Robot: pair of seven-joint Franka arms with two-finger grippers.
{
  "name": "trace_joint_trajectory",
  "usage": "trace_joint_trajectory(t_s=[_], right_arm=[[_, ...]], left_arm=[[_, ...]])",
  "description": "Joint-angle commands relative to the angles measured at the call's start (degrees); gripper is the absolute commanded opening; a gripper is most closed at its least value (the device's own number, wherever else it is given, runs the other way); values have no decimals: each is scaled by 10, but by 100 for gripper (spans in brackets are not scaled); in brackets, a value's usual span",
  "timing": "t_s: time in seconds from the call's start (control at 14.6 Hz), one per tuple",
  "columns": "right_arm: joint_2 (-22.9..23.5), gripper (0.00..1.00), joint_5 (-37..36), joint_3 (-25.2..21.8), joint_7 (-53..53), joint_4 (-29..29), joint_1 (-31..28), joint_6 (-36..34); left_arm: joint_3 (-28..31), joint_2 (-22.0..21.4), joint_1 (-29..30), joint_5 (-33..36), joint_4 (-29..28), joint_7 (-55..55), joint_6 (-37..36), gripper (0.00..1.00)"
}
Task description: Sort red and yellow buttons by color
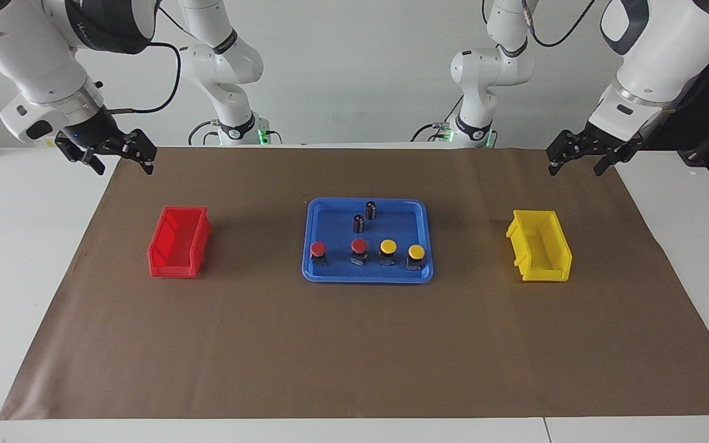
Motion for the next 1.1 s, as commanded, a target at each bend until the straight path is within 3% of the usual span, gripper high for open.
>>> trace_joint_trajectory(t_s=[0.0,0.34,0.55,0.76,1.03], right_arm=[[2,100,4,1,-5,4,-3,-2],[0,100,1,2,-10,1,-2,-2],[13,100,-5,15,-3,34,12,0],[85,100,-7,19,57,143,70,-48],[167,100,-1,19,197,198,189,-3]], left_arm=[[-2,-17,1,14,-17,-5,-5,100],[-2,-17,1,13,-17,-5,-5,100],[-2,-17,1,14,-17,-5,-5,100],[-2,-17,1,14,-17,-5,-5,100],[-2,-17,1,14,-17,-5,-5,100]])
